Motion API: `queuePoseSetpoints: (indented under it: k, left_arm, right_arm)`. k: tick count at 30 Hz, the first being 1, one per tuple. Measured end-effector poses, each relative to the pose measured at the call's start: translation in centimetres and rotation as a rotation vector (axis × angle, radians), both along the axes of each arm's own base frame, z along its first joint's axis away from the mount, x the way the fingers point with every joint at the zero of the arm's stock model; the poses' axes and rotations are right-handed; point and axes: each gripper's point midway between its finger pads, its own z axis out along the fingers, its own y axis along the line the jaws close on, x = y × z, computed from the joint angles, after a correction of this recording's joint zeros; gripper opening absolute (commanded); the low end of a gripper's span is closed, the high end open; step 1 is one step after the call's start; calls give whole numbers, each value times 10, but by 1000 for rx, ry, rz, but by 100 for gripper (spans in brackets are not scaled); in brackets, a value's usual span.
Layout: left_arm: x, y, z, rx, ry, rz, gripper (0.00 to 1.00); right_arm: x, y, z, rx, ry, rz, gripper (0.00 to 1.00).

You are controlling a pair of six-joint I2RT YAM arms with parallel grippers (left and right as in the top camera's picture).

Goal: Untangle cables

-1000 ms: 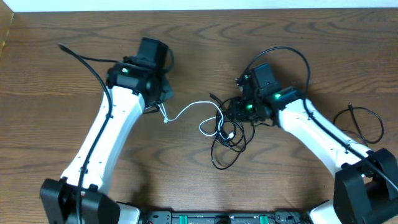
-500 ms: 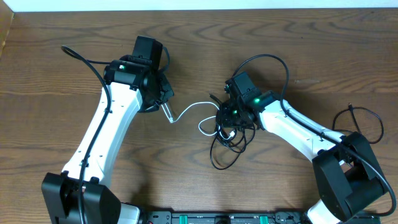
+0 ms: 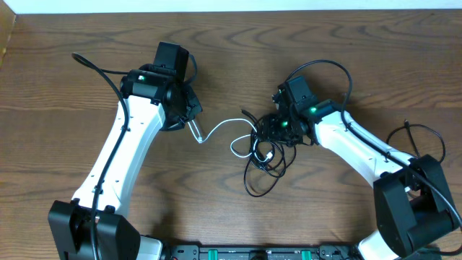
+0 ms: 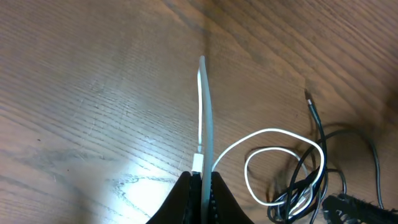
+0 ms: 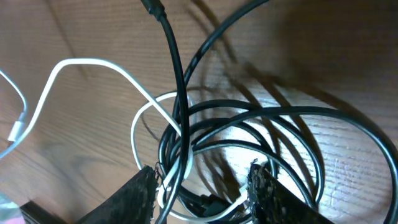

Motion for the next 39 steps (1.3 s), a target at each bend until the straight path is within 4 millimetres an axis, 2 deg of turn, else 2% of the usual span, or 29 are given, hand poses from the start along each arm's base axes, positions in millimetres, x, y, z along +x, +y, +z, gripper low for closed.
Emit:
queuePoseSetpoints:
  k: [2,5,9,15,16,18,24,27,29,30,33,35,39]
  left_arm:
    - [0,0,0,0,0,0,8]
    - [0,0,0,0,0,0,8]
    - [0,0,0,0,0,0,7]
    - [0,0,0,0,0,-1,8]
    - [0,0,0,0,0,-2,8]
    - [0,0,0,0,0,-3,8]
    - [0,0,0,0,0,-3,8]
    - [0,0,0,1,0,-3,8]
    - [0,0,0,0,0,-3,8]
    - [0,0,0,1,0,-3,8]
    - [0,1,0,4,-1,-2,8]
    - [1,3,0,19,-4,2,8]
    - [2,8,0,45,-10,9,8]
  right_arm:
    - [-6,7,0,-1,0,24,46]
    - [-23,27,0,-2,1,91,46]
    - [-44,42,-4,-47,-2,160,45]
    - [-63,39,-15,-197,-37,206,22]
    - [-64,36,-17,-223,-38,207,18]
    - [-65,24,-20,-289,-42,203,2]
    - [-62,-17,-26,-459,-28,153,1]
    - [-59,-36,-23,-506,-23,154,1]
    - [-54,-49,-16,-531,-34,139,1]
    - [-48,-65,-9,-559,-43,107,1]
    - [-40,-85,-6,-582,-34,61,1]
    - [-30,-106,-5,-598,-22,-4,1]
    - [-21,-126,-5,-607,-8,-69,1]
